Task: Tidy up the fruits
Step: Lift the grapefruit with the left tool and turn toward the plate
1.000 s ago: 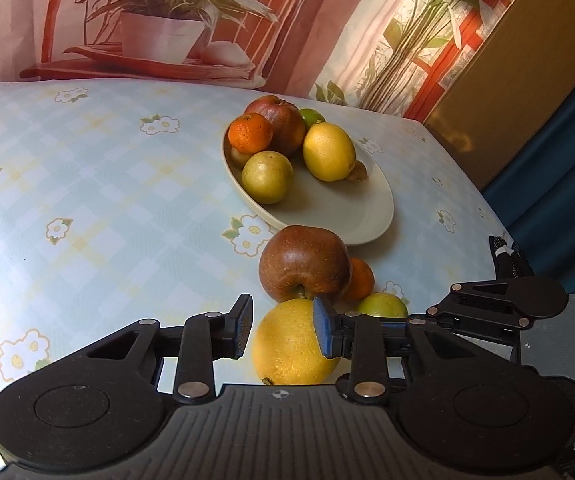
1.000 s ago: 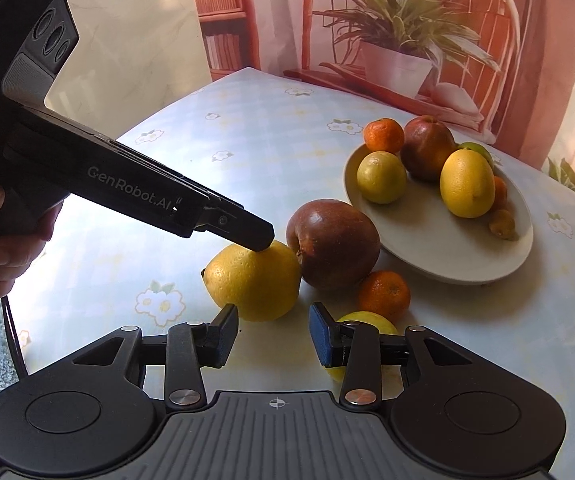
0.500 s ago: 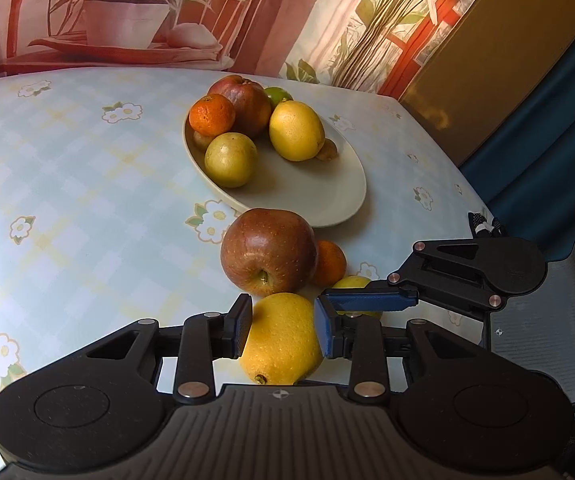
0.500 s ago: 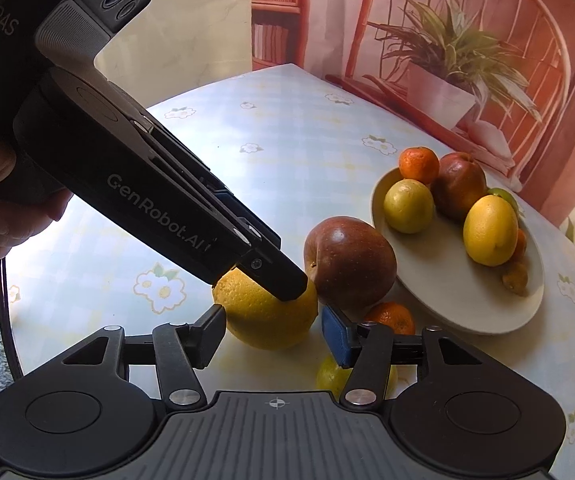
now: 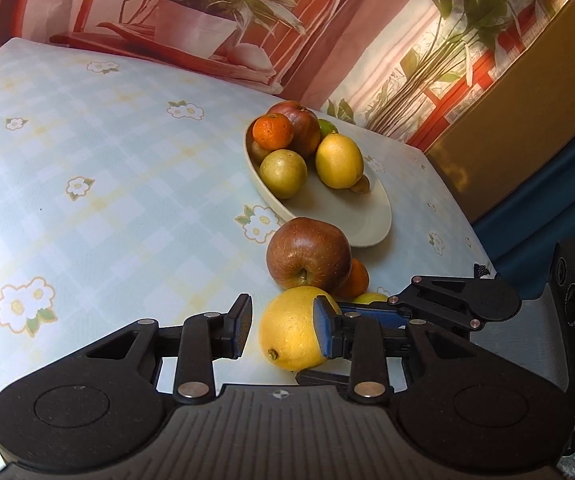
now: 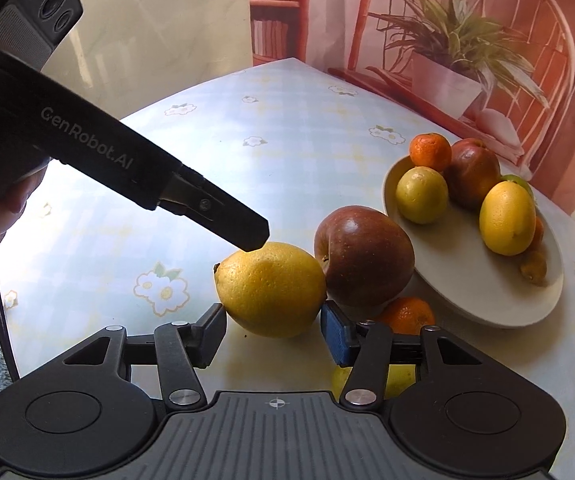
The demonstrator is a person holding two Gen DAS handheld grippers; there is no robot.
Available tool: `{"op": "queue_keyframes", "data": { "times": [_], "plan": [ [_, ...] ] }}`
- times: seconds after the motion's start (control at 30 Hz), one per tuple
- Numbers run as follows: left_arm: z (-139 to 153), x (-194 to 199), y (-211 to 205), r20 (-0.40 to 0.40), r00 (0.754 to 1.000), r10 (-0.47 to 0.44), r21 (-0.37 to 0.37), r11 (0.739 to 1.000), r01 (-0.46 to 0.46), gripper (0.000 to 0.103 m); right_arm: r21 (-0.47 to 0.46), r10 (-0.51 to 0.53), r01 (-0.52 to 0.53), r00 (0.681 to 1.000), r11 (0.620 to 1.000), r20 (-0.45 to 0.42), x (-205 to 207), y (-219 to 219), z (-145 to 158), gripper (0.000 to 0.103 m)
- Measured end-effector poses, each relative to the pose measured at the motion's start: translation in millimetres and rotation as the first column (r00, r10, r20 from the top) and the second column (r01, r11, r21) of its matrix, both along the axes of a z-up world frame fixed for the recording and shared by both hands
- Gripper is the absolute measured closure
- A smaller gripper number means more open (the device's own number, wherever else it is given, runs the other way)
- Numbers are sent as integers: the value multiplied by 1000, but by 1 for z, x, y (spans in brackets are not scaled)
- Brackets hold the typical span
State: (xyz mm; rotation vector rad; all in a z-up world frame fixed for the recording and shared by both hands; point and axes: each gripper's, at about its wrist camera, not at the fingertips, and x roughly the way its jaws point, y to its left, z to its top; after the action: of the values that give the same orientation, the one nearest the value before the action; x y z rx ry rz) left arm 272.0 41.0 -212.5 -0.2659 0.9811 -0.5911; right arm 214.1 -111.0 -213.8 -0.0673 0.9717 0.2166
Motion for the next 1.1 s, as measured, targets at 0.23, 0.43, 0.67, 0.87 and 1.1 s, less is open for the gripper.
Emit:
{"op": "queue_keyframes", "data": {
  "times": [0.23,0.43,0.67,0.87,1.1],
  "plan": [
    [-2,6,-1,-15,1000,25,19,1000,-25,68,-12,3,-3,1000,1000,-13,2,4,2,57],
    [3,11,-14,14,1000,-17,62,998,17,70,28,12,-11,999,1000,-35,-6,7,8,61],
    [1,15,-26,13,999,-52,59,997,51,68,-23,16,-17,999,1000,-41,-9,10,5,61],
    [-1,16,-33,10,996,-90,53,995,90,68,-12,-25,24,999,1000,-25,-4,2,4,55],
    [-2,17,-40,9,995,-101,56,993,101,67,-14,-31,31,999,999,-25,-1,0,-2,54]
  ]
}}
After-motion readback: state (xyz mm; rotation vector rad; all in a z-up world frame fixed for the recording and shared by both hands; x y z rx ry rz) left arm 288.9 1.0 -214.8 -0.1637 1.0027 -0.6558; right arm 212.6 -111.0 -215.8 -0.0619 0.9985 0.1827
